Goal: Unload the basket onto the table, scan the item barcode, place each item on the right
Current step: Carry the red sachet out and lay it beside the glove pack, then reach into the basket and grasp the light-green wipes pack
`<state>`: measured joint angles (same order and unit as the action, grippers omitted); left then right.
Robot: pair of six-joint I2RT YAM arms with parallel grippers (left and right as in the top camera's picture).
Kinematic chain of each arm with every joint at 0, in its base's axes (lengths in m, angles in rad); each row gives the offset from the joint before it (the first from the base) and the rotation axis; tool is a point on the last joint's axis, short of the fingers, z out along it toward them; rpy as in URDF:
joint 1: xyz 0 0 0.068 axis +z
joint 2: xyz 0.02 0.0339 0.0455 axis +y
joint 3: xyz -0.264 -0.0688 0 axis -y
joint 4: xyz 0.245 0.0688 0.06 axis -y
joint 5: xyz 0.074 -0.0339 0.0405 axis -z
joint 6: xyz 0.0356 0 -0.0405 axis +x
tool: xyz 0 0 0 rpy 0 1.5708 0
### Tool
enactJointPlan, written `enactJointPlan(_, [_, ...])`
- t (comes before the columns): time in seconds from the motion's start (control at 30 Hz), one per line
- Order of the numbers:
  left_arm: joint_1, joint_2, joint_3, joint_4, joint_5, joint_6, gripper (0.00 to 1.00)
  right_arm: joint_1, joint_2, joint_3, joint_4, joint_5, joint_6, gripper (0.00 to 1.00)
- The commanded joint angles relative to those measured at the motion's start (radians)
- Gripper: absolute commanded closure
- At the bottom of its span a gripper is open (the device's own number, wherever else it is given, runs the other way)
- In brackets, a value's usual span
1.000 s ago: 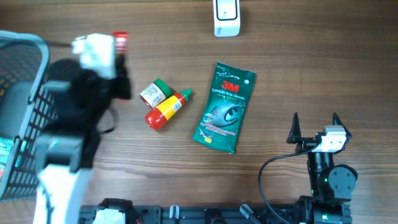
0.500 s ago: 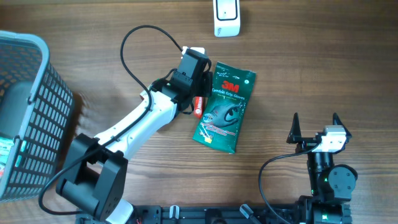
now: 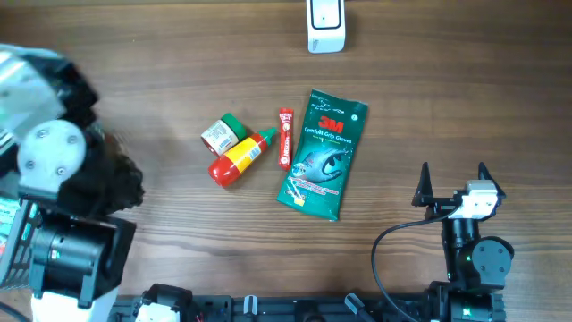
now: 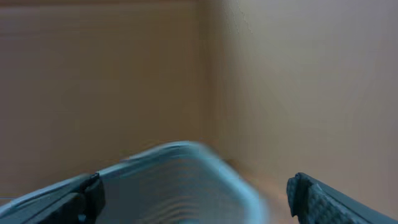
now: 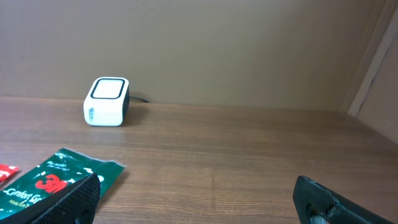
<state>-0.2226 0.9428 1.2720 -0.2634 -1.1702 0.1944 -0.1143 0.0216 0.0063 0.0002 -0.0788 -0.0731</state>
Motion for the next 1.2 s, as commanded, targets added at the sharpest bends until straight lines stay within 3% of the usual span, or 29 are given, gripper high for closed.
enactJointPlan(0.0, [0.151, 0.02, -0.002, -0.006, -0.335, 0.037, 0.0, -0.001, -0.005, -0.001, 0.003, -0.011, -0.006, 0.0])
enactJointPlan(0.13, [0.323, 0.063, -0.002, -0.024, -0.321, 0.003, 0.0, -0.001, -0.005, -0.001, 0.003, -0.011, -0.006, 0.0])
enactJointPlan(0.2, [0.382, 0.073, -0.002, -0.156, -0.174, -0.084, 0.0, -0.001, -0.005, -0.001, 0.003, -0.011, -0.006, 0.0])
enactJointPlan(0.27, [0.47, 0.073, -0.002, -0.4, 0.074, -0.308, 0.0, -0.001, -0.005, -0.001, 0.003, -0.011, -0.006, 0.0])
enactJointPlan(0.33, [0.63, 0.085, -0.002, -0.543, 0.326, -0.492, 0.0, -0.001, -0.005, -0.001, 0.003, -0.011, -0.006, 0.0])
enactJointPlan(0.43, [0.851, 0.123, -0.002, -0.558, 0.61, -0.549, 0.0, -0.001, -0.005, -0.001, 0.003, -0.011, -0.005, 0.0])
enactJointPlan(0.53, [0.966, 0.224, -0.002, -0.521, 0.728, -0.552, 0.0, -0.001, -0.005, -0.001, 0.003, -0.011, -0.006, 0.0])
enactJointPlan(0.63, [1.049, 0.354, -0.002, -0.568, 0.838, -0.656, 0.0, -0.001, -0.005, -0.001, 0.003, -0.011, -0.005, 0.0])
enactJointPlan(0.8, [1.125, 0.517, -0.002, -0.529, 0.824, -0.659, 0.0, -0.001, -0.005, -0.001, 0.003, -0.011, -0.005, 0.0])
enactJointPlan(1.0, [1.126, 0.585, -0.002, -0.451, 0.707, -0.648, 0.0, -0.001, -0.005, -0.001, 0.003, -0.011, -0.005, 0.0])
enactJointPlan(1.17, [1.126, 0.638, -0.043, -0.42, 0.701, -0.675, 0.0, -0.001, -0.005, -0.001, 0.003, -0.011, -0.005, 0.0])
